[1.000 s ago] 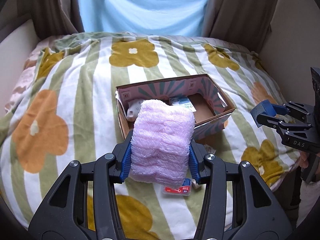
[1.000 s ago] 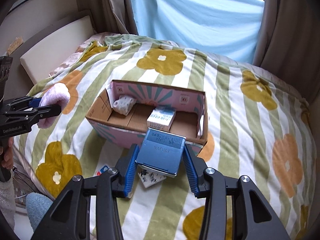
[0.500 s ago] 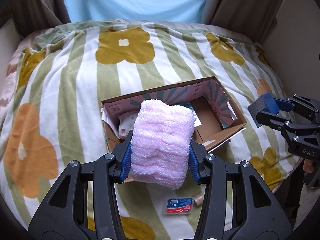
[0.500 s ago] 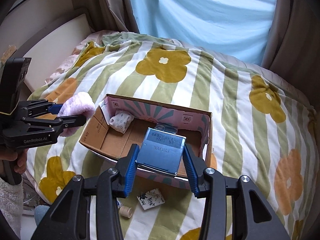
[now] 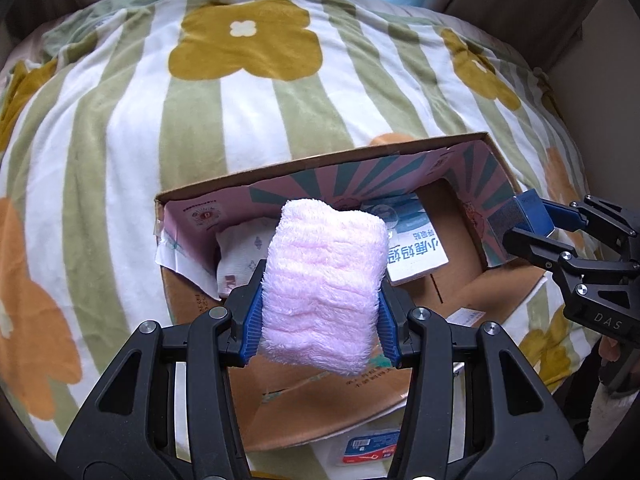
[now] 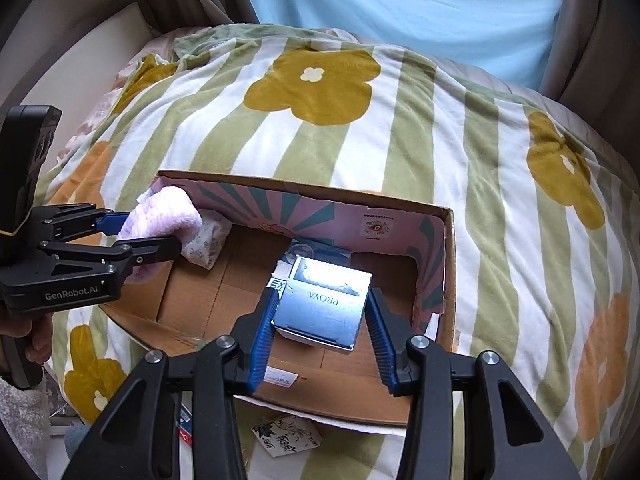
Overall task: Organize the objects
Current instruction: 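Carry the towel and blue cube into the cardboard box and open both tools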
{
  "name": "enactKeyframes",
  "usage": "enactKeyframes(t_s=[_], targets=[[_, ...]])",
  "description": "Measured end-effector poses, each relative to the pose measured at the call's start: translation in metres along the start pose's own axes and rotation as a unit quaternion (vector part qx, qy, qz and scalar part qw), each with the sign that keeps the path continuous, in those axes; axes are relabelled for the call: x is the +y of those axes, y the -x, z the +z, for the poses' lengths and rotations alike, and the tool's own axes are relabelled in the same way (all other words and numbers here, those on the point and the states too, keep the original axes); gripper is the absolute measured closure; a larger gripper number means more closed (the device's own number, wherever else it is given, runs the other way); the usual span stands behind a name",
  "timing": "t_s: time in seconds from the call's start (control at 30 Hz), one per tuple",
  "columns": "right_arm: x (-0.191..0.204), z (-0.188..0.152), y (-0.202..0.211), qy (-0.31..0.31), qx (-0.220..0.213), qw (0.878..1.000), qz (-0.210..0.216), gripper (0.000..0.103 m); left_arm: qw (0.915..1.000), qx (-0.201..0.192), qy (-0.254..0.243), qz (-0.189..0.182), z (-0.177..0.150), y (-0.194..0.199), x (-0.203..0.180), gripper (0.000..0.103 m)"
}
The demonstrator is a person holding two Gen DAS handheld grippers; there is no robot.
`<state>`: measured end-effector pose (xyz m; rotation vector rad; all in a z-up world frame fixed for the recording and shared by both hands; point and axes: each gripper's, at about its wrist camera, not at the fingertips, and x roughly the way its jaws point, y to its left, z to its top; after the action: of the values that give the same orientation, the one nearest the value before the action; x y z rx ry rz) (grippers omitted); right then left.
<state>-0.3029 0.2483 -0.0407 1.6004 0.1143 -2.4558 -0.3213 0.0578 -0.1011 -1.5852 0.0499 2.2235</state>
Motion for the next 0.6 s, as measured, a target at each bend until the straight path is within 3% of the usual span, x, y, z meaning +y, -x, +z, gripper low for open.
enactKeyframes(t_s=[0.23,0.33,0.37,0.4,0.43,0.47,0.53,0.6], targets=[[-0.01,0.003,-0.016,-0.01,0.012,1.0,0.003,0.062,1.0,0.009,-0.001,-0.001,0.002,-0.018,0.002,0.06],[-0.008,0.005,-0.021,-0.004,0.018,1.0,-0.008,0.062,0.9996,-0.006,-0.021,0.015,0.004,-0.013,-0.004,0.058],[-0.007,0.004,-0.022,-0.002,0.019,1.0,-0.01,0.062,0.9992,-0.011,-0.029,0.024,0.004,-0.011,-0.006,0.052],[-0.007,0.004,-0.024,-0.001,0.022,1.0,-0.012,0.062,0.9988,-0.015,-0.034,0.031,0.004,-0.009,-0.009,0.036],[-0.008,0.004,-0.024,-0.002,0.023,1.0,-0.013,0.056,0.9984,-0.019,-0.037,0.038,0.004,-0.006,-0.01,0.023],[-0.009,0.004,-0.024,-0.005,0.023,1.0,-0.016,0.042,0.9979,-0.028,-0.04,0.042,0.003,-0.003,-0.011,0.0],[-0.012,0.003,-0.02,-0.008,0.007,1.0,-0.024,0.024,0.9967,-0.044,-0.049,0.047,0.001,0.004,-0.014,0.0],[-0.014,0.002,-0.015,-0.009,-0.006,1.0,-0.024,0.021,0.9963,-0.045,-0.053,0.051,-0.001,0.008,-0.015,0.0]])
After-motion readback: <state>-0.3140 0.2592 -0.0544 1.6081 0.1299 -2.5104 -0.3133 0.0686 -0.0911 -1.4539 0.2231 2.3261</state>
